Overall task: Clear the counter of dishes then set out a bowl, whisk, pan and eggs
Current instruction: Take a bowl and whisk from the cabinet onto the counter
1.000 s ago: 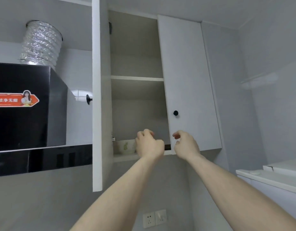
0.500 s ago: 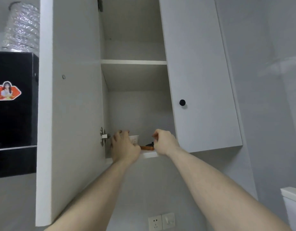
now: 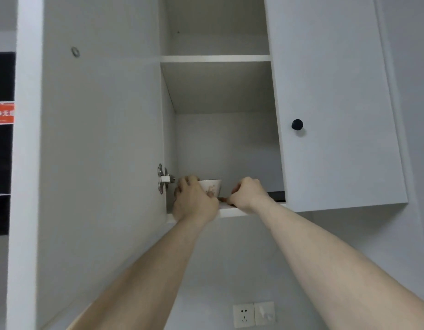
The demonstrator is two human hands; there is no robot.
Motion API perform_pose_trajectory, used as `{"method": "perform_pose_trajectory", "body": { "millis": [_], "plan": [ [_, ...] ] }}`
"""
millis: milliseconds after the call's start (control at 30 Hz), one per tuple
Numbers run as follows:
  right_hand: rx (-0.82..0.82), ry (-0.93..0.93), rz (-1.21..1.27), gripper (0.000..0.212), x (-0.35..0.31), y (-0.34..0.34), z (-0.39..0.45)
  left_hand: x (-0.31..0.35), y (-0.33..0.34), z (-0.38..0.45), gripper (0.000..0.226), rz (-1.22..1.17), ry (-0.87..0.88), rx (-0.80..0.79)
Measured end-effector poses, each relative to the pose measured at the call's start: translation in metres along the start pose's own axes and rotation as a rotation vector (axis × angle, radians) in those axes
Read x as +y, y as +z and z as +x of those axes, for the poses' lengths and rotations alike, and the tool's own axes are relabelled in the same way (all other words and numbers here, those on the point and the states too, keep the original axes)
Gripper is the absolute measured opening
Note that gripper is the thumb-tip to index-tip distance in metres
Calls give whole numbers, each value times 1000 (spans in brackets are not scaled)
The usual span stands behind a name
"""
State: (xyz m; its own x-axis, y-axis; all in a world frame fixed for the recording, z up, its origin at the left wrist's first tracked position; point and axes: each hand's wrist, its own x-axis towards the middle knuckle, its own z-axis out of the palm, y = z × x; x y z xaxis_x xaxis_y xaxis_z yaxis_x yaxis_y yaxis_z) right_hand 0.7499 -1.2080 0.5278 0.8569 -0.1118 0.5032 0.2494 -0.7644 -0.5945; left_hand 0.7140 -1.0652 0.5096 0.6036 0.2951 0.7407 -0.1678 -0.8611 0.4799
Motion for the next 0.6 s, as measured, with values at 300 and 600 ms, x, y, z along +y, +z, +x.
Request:
{"method": "perform_pose_trajectory", "body": {
  "millis": [300,600],
  "plan": [
    [64,25,-10,18,2,0,-5,-1,-1,-6,39,-84,-11,59],
    [221,56,-115,15,-3,-1,-17,-13,4,-10,32,-230,135,223]
  ]
}}
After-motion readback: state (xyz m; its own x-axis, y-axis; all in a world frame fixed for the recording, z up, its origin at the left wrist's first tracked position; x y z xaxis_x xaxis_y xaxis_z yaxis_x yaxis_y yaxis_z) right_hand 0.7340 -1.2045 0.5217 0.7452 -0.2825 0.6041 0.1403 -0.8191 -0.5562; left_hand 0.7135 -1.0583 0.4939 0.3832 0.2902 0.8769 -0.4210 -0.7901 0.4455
